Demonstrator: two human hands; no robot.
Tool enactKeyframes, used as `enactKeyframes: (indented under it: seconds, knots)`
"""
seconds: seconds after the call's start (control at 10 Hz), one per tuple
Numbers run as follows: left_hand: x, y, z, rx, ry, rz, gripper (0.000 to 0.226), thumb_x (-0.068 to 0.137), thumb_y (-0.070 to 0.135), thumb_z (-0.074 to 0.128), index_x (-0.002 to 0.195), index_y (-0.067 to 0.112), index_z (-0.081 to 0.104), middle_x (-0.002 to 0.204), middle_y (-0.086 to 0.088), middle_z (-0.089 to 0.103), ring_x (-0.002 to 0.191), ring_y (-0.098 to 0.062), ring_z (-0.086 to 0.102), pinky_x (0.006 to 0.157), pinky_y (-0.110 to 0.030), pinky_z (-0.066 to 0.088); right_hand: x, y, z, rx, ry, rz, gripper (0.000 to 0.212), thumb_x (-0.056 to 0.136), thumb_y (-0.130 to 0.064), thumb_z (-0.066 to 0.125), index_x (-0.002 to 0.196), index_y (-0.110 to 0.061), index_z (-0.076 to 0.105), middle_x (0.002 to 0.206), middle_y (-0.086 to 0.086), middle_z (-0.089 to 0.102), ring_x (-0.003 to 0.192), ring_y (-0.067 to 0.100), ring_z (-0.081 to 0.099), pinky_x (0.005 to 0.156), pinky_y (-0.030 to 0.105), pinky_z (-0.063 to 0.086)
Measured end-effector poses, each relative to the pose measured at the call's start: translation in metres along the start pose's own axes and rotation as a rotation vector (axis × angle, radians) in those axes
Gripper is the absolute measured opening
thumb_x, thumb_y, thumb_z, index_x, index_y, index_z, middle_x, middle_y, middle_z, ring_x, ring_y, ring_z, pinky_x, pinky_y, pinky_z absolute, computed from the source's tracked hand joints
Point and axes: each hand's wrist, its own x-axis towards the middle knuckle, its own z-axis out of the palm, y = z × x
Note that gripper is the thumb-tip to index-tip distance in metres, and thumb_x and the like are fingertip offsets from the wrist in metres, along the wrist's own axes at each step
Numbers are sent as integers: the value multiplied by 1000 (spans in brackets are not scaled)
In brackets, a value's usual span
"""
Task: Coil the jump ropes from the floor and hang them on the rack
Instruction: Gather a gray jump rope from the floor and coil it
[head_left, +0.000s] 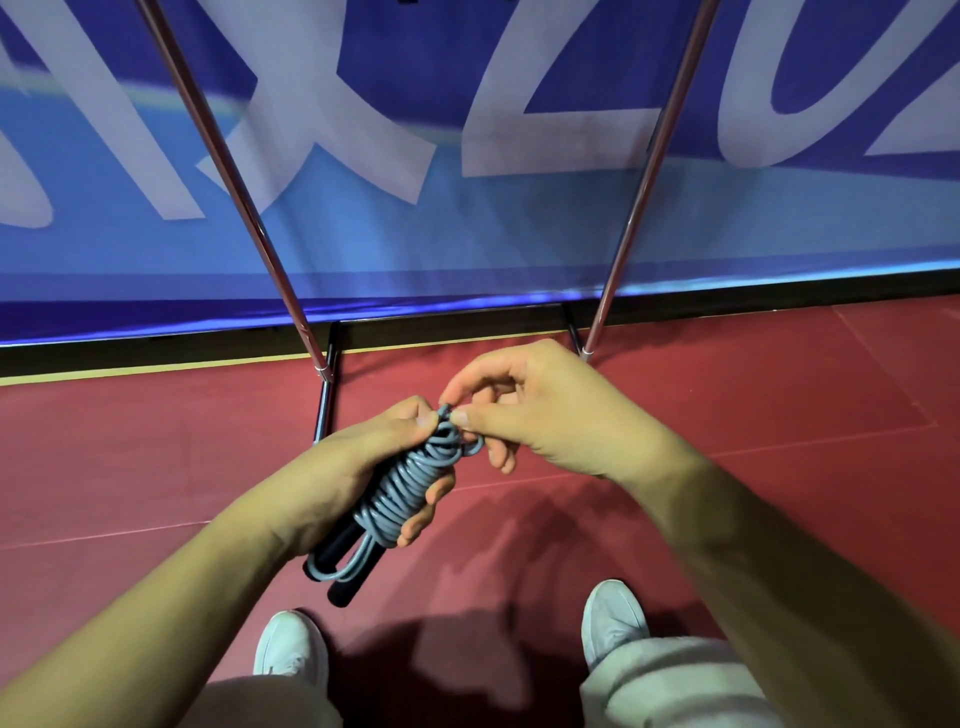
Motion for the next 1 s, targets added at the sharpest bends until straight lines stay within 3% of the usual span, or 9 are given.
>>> enactKeyframes:
  seconds: [0.1,0.2,0.3,0.4,0.5,0.6,0.8,0.9,1.0]
  knots:
    - [-13,9,-3,-217,48,-77,35,106,14,38,71,13,34,72,-7,39,62,-8,36,51,-26,34,-1,5,11,-85,64,-23,6,90,0,61,92,-5,64,61,5,55,46,13,56,47,32,51]
    - [-50,-3,-4,-669,-187,193,35,96,31,53,94,-2,40,75,-21,51,56,-25,51,46,-30,42,3,8,11,-21,115,-41,8,92,2,58,93,-3,64,63,7,55,48,13,57,50,33,53]
    - [-55,-7,-7,-620,-131,275,45,89,35,59,101,-4,39,75,-22,54,54,-28,51,50,-31,41,5,5,1,112,59,10,14,97,-5,56,104,-2,67,61,14,59,48,14,57,52,26,51]
    - [-53,-1,-10,-457,-79,287,45,85,32,65,100,0,38,71,-16,61,54,-27,50,47,-30,40,5,7,0,5,-35,28,19,93,-17,65,110,-13,73,67,0,67,52,15,57,54,32,54]
    - [-57,-4,-10,-261,-63,298,52,83,34,76,103,2,40,74,-14,65,55,-26,53,45,-29,42,7,11,0,-93,-33,22,15,87,-13,73,101,-13,76,67,-5,67,51,6,54,53,26,51]
    - [-56,-3,-11,-259,-17,297,51,80,35,72,102,2,39,75,-16,67,55,-27,55,46,-29,43,10,12,3,-84,87,-22,6,82,-8,76,84,-14,74,64,-10,65,47,0,51,49,13,39]
    - [-55,5,-11,-595,-30,293,36,92,36,65,97,10,42,73,-25,64,52,-30,59,48,-30,48,18,-2,6,530,338,9,13,89,5,60,81,-4,64,62,5,59,53,12,55,51,22,48]
    - [-61,19,-13,-628,-30,345,31,91,39,58,95,12,44,75,-25,65,53,-30,61,50,-29,49,14,-20,0,723,457,-28,13,90,5,59,80,-3,62,65,8,59,56,13,57,57,25,53]
    - [-71,36,-20,-535,-17,403,39,89,39,64,108,11,46,88,-26,69,62,-34,64,55,-32,54,8,-47,1,647,496,-70,11,89,2,63,79,-3,63,68,11,57,57,15,58,59,27,55]
